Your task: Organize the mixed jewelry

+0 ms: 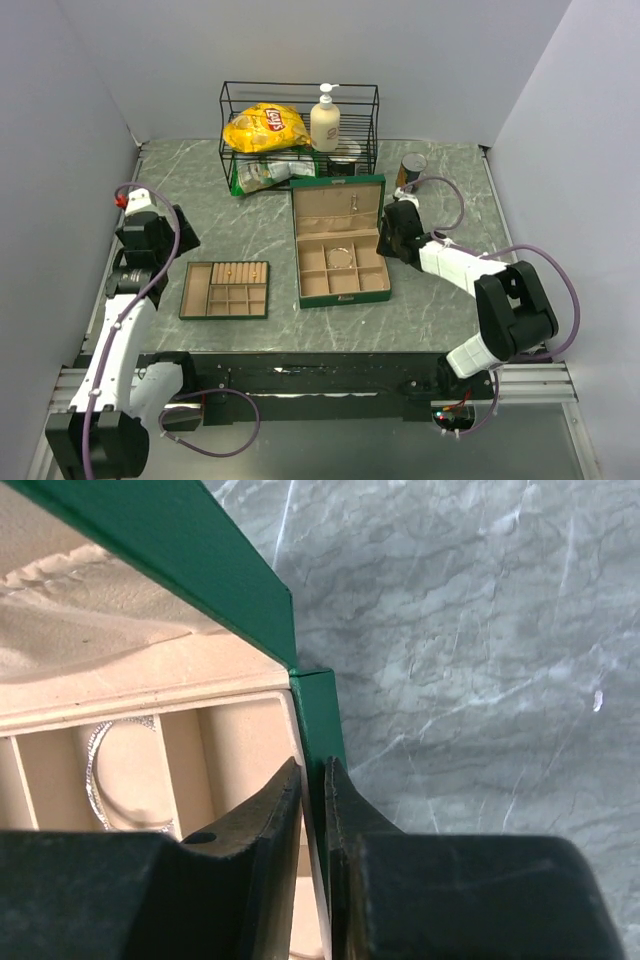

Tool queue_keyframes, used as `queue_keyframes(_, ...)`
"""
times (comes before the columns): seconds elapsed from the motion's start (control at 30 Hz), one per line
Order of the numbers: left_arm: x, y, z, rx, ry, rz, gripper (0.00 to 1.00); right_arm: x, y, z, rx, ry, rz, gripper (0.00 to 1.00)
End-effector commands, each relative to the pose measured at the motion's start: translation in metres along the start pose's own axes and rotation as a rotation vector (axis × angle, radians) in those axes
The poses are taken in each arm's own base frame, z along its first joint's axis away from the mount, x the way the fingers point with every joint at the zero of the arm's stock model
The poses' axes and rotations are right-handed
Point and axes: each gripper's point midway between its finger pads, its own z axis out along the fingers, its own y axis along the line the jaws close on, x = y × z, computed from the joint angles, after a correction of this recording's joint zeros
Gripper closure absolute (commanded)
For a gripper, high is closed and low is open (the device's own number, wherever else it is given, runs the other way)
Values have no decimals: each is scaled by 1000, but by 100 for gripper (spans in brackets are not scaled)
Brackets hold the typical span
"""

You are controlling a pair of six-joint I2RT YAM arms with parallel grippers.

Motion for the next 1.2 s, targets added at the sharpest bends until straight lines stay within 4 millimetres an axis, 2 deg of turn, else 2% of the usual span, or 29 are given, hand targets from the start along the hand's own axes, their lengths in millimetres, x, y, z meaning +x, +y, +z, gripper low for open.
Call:
queue_keyframes(0.0, -20, -9, 4, 66, -25, -32, 4, -26, 2, 4, 12, -45, 17, 81)
queue_keyframes(0.1, -19, -4, 5, 54, -23, -37, 4, -28, 7, 1, -14, -49, 13, 75)
queue_keyframes(0.23, -18, -1, 6, 39, -20, -40, 4, -34, 11, -16, -53, -81, 24, 64)
queue_keyframes(0.37, -17, -1, 7, 33, -15, -46, 4, -37, 13, -33, -83, -104, 40, 59)
queue_keyframes(0.63, -16, 4, 9, 3, -9, -58, 4, -28, 29, -76, -182, -134, 62, 54)
queue_keyframes(0.7, -16, 4, 10, 1, -3, -60, 4, -32, 32, -89, -180, -163, 54, 54)
queue_keyframes(0.73, -16, 3, 11, 2, -1, -62, 4, -25, 38, -95, -182, -148, 33, 54)
queue_keyframes(0.8, -15, 2, 11, 7, 4, -61, 4, -31, 42, -109, -169, -184, 18, 53)
queue_keyframes(0.83, -16, 2, 11, 10, 3, -62, 4, -24, 48, -115, -173, -170, -11, 53)
queue_keyframes(0.9, -16, 0, 11, 16, 2, -62, 4, -34, 56, -129, -166, -215, -25, 52)
queue_keyframes(0.93, -16, 0, 10, 17, 4, -62, 4, -28, 61, -134, -174, -203, -50, 51)
queue_keyframes(1.03, -18, 0, 8, 18, -5, -61, 4, -34, 72, -149, -201, -226, -43, 50)
queue_keyframes(1.07, -17, 0, 8, 21, -4, -63, 4, -37, 82, -158, -252, -239, -44, 48)
queue_keyframes(1.17, -18, -2, 6, 33, -10, -62, 4, -36, 101, -175, -371, -246, -46, 33)
